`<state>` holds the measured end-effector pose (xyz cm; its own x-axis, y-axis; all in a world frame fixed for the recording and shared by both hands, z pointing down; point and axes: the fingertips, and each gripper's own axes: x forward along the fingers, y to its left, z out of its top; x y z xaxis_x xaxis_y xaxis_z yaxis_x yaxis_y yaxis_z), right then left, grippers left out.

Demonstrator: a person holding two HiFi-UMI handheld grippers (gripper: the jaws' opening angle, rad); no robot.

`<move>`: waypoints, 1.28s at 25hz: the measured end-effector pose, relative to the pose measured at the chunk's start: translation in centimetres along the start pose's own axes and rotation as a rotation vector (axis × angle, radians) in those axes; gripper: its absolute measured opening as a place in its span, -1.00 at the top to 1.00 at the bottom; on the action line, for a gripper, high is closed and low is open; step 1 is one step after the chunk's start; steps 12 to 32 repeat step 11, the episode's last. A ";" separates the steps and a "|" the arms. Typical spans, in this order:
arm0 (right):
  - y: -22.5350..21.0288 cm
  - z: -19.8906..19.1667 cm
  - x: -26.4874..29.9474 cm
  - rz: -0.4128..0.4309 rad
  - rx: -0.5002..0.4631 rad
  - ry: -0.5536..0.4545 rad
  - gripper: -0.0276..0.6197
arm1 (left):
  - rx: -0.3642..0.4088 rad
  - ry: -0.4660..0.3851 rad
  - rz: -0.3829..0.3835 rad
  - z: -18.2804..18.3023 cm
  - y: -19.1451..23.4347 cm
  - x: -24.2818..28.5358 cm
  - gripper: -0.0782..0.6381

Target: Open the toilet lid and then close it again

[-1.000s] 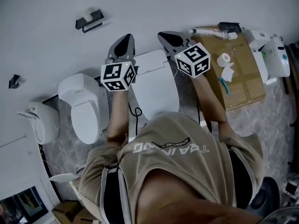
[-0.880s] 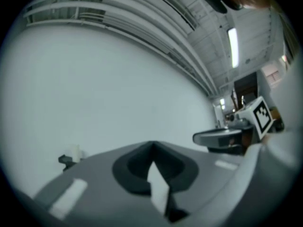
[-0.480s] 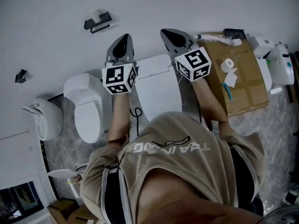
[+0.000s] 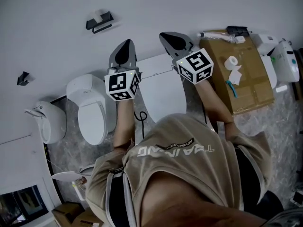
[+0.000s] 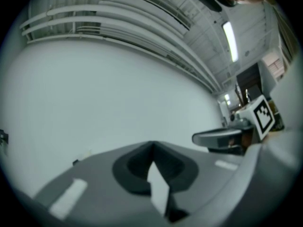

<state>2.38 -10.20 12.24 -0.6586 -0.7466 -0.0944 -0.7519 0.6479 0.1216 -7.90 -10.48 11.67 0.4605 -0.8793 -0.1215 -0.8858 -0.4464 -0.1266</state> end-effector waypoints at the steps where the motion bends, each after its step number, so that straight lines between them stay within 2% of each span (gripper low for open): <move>1: 0.1 0.0 -0.2 -0.002 0.003 0.000 0.88 | 0.002 -0.005 0.000 0.2 -0.1 -0.2 0.77; 6: 1.3 -0.5 -0.4 0.003 0.003 0.025 0.88 | 0.026 -0.003 0.003 0.2 -0.5 -1.5 0.77; 11: 2.9 0.0 -0.2 0.007 -0.024 0.021 0.88 | 0.015 0.012 -0.007 -0.8 -0.4 -2.2 0.77; 32: 2.9 0.0 -0.2 0.007 -0.024 0.021 0.88 | 0.015 0.012 -0.007 -0.8 -0.4 -2.2 0.77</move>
